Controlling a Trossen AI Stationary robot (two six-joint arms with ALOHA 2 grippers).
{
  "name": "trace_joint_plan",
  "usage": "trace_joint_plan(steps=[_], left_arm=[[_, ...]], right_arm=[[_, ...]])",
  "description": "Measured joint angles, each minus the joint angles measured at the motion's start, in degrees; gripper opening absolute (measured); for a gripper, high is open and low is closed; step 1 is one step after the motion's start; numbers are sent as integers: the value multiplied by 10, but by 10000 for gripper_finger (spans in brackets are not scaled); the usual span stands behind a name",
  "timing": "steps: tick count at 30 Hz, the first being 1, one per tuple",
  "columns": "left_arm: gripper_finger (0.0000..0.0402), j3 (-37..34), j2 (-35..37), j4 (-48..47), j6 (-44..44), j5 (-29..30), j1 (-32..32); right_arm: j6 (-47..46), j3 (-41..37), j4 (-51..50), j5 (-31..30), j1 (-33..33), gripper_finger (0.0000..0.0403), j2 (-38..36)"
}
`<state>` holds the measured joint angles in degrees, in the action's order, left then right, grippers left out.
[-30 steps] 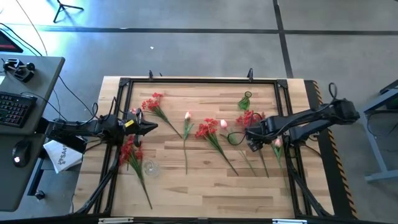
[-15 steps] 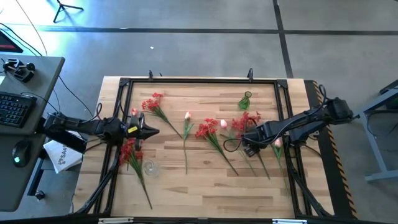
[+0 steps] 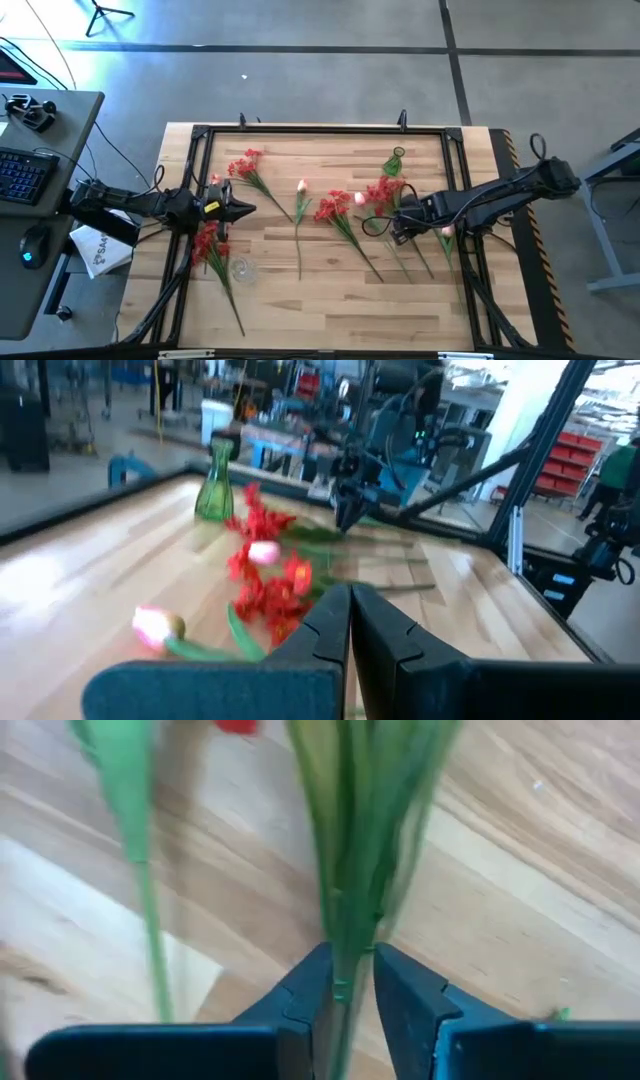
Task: Sort flowers into vase by color
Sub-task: Put the red flowers into the green vase
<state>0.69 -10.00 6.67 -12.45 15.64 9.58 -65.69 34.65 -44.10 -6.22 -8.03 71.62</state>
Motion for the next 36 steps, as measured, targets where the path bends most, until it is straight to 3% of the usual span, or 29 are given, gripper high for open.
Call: trace_joint_plan(steps=[9, 14, 19, 26, 28, 31, 36], left_arm=[[0, 0, 0, 18, 21, 0, 0], [0, 0, 0, 17, 21, -1, 0], [0, 0, 0, 17, 21, -1, 0], [0, 0, 0, 16, 21, -1, 0], [0, 0, 0, 10, 22, -1, 0], [0, 0, 0, -2, 22, -1, 0], [0, 0, 0, -6, 22, -1, 0]], right_arm=[[10, 0, 6, 7, 0, 190, 12], [15, 0, 28, 30, 0, 208, 62], [16, 6, 37, 34, 0, 166, 112], [44, 3, 39, 22, -7, 26, 107], [51, 1, 37, 0, -18, 10, 87], [32, -3, 37, -73, -32, 14, 48], [48, -1, 119, -262, -54, 5, -18]])
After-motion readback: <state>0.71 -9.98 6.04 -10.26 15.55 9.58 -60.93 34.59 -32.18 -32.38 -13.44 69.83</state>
